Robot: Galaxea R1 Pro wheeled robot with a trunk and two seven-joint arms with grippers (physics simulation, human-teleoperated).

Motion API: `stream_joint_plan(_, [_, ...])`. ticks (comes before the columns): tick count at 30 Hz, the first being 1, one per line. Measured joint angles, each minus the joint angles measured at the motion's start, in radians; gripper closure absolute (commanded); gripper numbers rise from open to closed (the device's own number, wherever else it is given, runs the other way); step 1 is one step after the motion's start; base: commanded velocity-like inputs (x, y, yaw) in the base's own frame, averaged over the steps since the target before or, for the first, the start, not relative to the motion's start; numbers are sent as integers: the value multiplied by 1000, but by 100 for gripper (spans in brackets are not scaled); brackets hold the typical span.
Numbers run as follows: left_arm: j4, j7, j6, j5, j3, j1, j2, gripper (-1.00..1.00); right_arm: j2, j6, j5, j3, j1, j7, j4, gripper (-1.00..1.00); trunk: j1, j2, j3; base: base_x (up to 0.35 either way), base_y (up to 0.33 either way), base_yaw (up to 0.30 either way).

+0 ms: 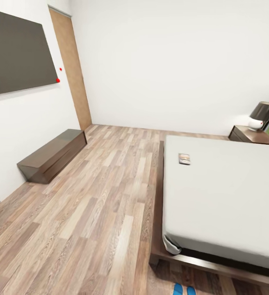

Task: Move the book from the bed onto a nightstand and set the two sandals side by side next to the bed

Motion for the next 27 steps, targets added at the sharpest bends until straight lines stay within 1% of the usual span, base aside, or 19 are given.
stream_joint_plan(4, [0, 0, 0, 0, 0, 0, 0, -100, 0, 0, 0, 0, 0, 0, 0, -100, 0, 0, -2, -78, 58, 203])
stream_joint_plan(9, [0, 1, 0, 0, 0, 0, -1, -100, 0, 0, 0, 0, 0, 0, 0, -100, 0, 0, -4, -68, 49, 96])
stream_joint_plan(20, [0, 3, 0, 0, 0, -1, -3, -100, 0, 0, 0, 0, 0, 0, 0, -100, 0, 0, -5, -16, 14, 23])
stream_joint_plan(27, [0, 3, 0, -1, 0, -1, -3, -100, 0, 0, 1, 0, 0, 0, 0, -100, 0, 0, -5, -3, 65, 4])
